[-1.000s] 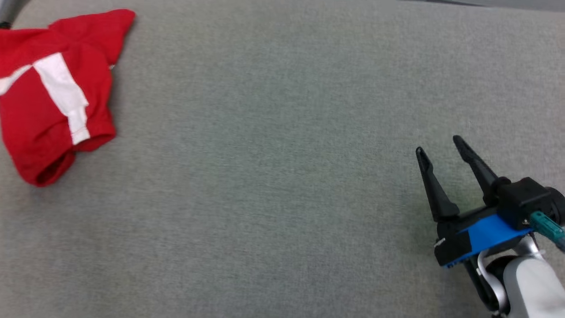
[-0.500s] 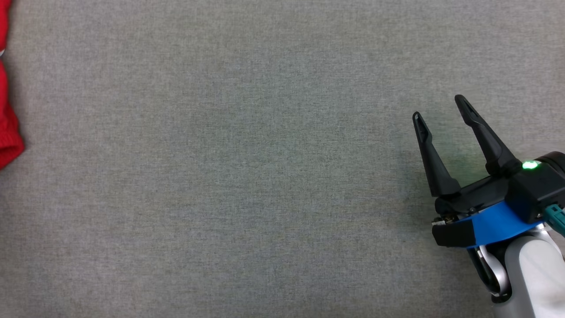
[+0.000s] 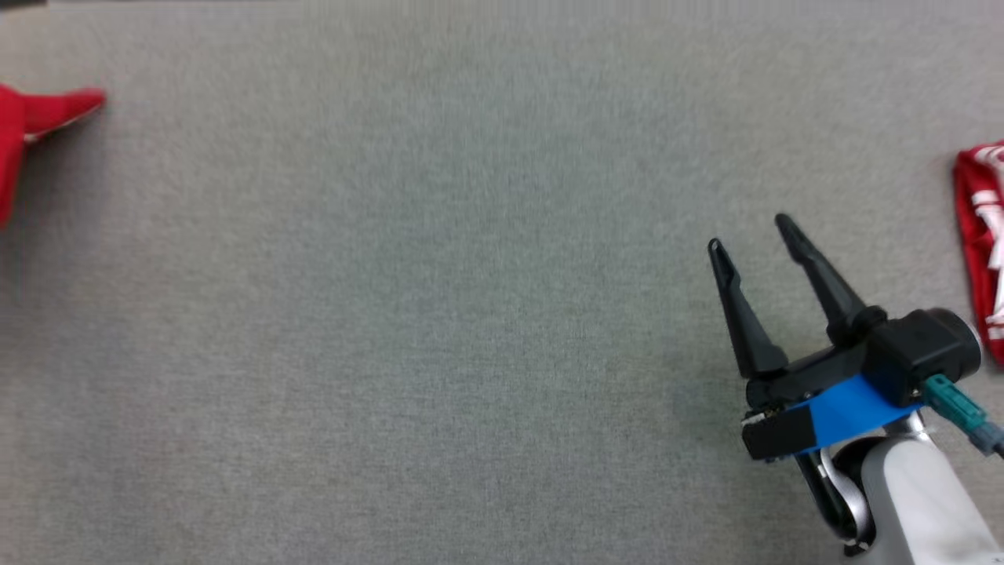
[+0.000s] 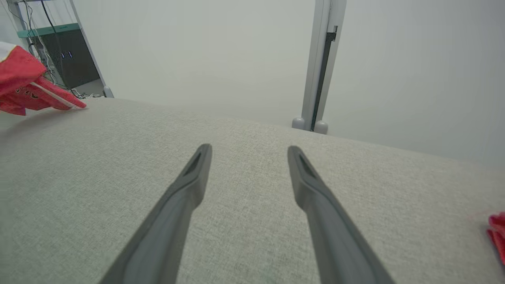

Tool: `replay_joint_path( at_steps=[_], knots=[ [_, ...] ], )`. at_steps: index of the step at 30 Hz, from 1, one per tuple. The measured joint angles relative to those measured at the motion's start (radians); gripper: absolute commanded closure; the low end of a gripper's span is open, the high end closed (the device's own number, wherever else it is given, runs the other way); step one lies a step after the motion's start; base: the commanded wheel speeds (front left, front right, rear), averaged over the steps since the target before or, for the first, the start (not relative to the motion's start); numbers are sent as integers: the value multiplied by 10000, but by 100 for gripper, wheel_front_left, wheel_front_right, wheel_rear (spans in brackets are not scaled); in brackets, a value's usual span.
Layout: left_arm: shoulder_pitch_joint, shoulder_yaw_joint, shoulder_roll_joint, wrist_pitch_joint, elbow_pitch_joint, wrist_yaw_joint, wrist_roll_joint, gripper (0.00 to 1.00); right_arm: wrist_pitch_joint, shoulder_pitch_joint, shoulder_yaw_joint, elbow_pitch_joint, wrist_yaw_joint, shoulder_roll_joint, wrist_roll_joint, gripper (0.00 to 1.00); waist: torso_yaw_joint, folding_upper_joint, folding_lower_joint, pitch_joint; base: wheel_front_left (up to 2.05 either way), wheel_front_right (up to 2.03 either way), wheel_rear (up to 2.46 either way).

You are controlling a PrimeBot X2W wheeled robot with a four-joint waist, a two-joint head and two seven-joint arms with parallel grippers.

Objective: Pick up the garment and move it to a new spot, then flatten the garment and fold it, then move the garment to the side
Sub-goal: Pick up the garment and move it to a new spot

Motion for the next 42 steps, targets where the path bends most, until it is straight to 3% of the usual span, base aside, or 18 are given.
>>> replay_joint_path(
  at_steps=[5,8,15,20,26,29,37,38,39,40,42],
  knots=[
    [-740,-587,665,-73,-1672,-414,596,100,-207,81,159,550,-2,142,238,0,-101,0,-2,-1002,0,0,0],
    [-1125,-1141,748,176,-2702,-525,811,100,-332,221,251,821,-2,288,370,0,-281,0,-3,-1535,0,0,0],
    [-1871,-2638,117,1206,-5371,-648,842,100,-506,492,301,1233,-2,433,575,0,-990,0,-3,-2447,0,0,0],
    [-2141,-3812,-449,1244,-6380,-700,677,100,-575,477,318,1248,-2,514,629,0,-1794,0,-3,-2520,0,0,0],
    [-1851,-5827,-892,652,-6489,-725,426,100,-669,340,447,1352,-2,633,727,0,-2788,0,-2,-2274,0,0,0],
    [-1814,-7319,-782,196,-6251,-746,844,100,-717,244,403,1361,-2,656,736,0,-3174,0,-2,-2088,0,0,0],
    [-1801,-10686,-1126,-1981,-3827,-752,1768,99,-882,141,387,1461,-2,725,796,0,-3745,0,0,-1692,0,0,0],
    [-1721,-10836,-1287,-2318,-3404,-752,1682,60,-911,116,395,1469,-2,757,796,0,-3764,0,0,-1676,0,0,0],
    [-1627,-11010,-1434,-2617,-2980,-752,1657,47,-938,111,389,1476,-2,777,796,0,-3769,0,0,-1669,0,0,0],
    [-1499,-11095,-1584,-2851,-2550,-752,1630,2,-940,118,374,1505,0,784,796,0,-3761,0,0,-1670,0,0,0],
    [-1261,-11217,-1944,-3298,-1829,-752,1522,0,-951,141,259,1534,-2,780,786,0,-3687,0,0,-1688,0,0,0]
  ],
)
